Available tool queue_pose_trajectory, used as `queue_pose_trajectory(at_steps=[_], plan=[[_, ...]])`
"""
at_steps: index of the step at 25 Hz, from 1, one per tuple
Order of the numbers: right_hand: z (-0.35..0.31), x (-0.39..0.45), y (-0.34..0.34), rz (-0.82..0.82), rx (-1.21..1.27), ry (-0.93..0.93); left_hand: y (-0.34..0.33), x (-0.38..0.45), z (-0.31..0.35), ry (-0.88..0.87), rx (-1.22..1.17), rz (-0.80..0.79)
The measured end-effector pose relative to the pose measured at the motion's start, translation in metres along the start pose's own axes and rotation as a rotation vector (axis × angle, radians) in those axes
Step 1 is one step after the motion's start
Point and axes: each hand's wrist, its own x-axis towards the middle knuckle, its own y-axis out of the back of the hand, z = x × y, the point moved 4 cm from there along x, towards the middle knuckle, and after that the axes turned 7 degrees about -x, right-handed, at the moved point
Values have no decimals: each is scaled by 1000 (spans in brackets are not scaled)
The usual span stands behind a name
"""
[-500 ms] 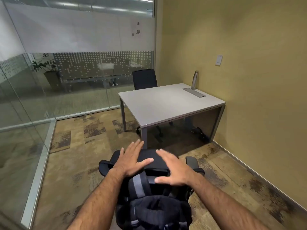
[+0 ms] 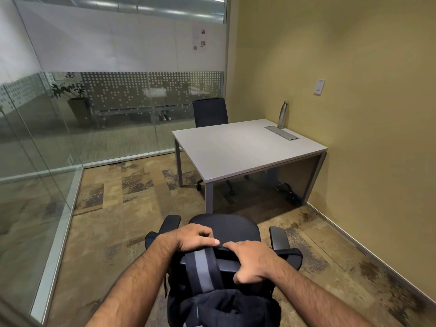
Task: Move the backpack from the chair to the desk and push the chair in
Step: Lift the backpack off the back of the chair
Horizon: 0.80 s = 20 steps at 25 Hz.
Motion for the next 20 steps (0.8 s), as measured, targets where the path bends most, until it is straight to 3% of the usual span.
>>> queue_pose_trajectory(at_steps=[11,20], plan=[[8,-4,-2,13,28,-39,34,-4,-4,125,551,-32],[9,-12,-4,11,37,-58,59,-29,-27,61,724,184]])
